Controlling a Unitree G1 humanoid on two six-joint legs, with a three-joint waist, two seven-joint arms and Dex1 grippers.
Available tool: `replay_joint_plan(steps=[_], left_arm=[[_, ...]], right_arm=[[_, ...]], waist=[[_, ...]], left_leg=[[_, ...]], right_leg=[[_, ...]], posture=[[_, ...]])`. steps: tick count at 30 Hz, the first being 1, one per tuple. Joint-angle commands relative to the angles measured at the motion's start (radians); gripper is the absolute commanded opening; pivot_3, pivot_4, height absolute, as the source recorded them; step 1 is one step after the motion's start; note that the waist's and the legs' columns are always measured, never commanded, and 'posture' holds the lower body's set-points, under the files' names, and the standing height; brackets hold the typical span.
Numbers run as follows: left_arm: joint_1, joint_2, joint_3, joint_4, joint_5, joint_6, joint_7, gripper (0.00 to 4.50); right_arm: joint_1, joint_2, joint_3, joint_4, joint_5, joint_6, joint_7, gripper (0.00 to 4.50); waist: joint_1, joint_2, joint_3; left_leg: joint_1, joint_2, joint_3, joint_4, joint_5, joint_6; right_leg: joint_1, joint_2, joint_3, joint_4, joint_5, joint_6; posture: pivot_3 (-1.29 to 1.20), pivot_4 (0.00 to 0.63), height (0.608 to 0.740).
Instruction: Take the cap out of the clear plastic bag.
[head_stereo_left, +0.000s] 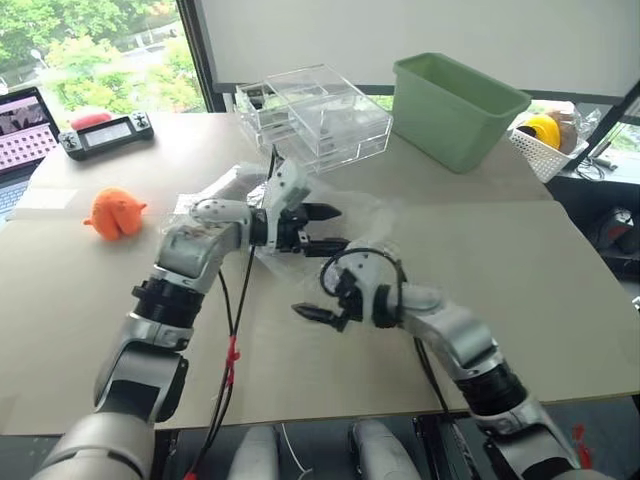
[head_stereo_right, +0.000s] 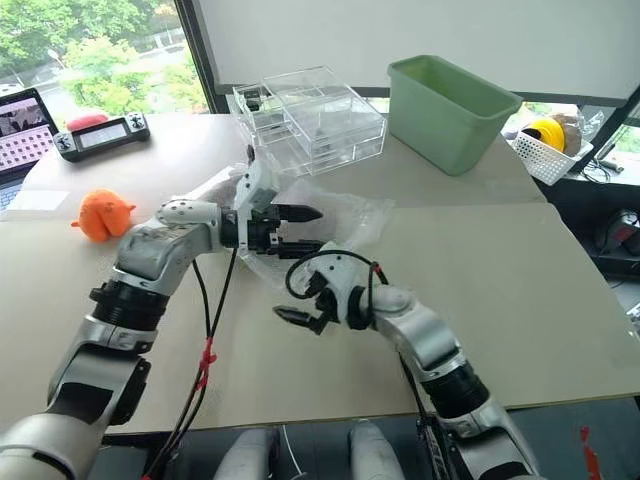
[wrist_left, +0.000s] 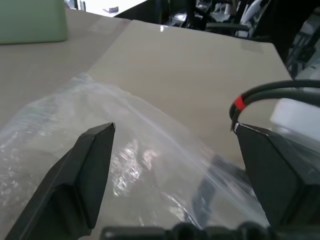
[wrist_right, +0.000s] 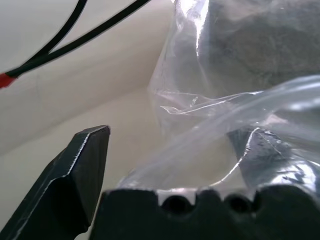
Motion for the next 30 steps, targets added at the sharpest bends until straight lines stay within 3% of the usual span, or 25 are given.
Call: replay_joint_plan(steps=[1, 11, 14, 19, 30], left_arm=[[-0.059, -0.055, -0.037, 0.0, 0.02, -0.024, -0.021, 4.13], [-0.179, -0.15, -0.158, 0.162, 0.2, -0.13, -0.023, 4.13], [-0.196, -0.097, -0.222, 0.221, 0.361, -0.292, 0.041, 4.13], [-0.201, 0.005, -0.246, 0.262, 0.508, -0.431, 0.092, 4.13], [-0.099, 0.088, -0.172, 0.128, 0.52, -0.362, 0.056, 4.13]], right_arm=[[-0.028, 0.066, 0.067, 0.017, -0.029, -0.04, 0.016, 4.5], [-0.062, 0.09, 0.078, 0.107, -0.113, -0.118, 0.039, 4.5], [-0.06, 0.091, 0.066, 0.11, -0.121, -0.127, 0.041, 4.5], [-0.04, 0.073, 0.038, 0.083, -0.119, -0.123, 0.042, 4.5], [0.033, -0.01, -0.038, -0.067, -0.089, -0.063, 0.048, 4.5]], waist=[[0.0, 0.0, 0.0], [-0.001, 0.0, 0.0], [-0.012, 0.0, 0.0], [-0.022, 0.0, 0.0], [-0.014, 0.0, 0.0]], left_leg=[[0.0, 0.0, 0.0, 0.0, 0.0, 0.0], [-0.001, -0.001, -0.001, 0.002, 0.0, 0.0], [0.0, -0.001, -0.001, 0.001, 0.0, 0.0], [0.0, -0.001, -0.001, 0.001, 0.0, 0.0], [-0.001, -0.001, -0.003, 0.003, 0.0, 0.0]], right_leg=[[0.0, 0.0, 0.0, 0.0, 0.0, 0.0], [0.0, 0.0, -0.001, 0.002, 0.0, 0.001], [-0.001, 0.0, 0.0, 0.003, 0.001, 0.001], [-0.001, 0.0, 0.0, 0.005, 0.001, 0.0], [-0.001, 0.0, 0.0, 0.005, 0.001, 0.001]], posture=[[0.0, 0.15, 0.735], [0.0, 0.15, 0.735], [0.0, 0.15, 0.735], [0.0, 0.15, 0.735], [0.0, 0.15, 0.735]])
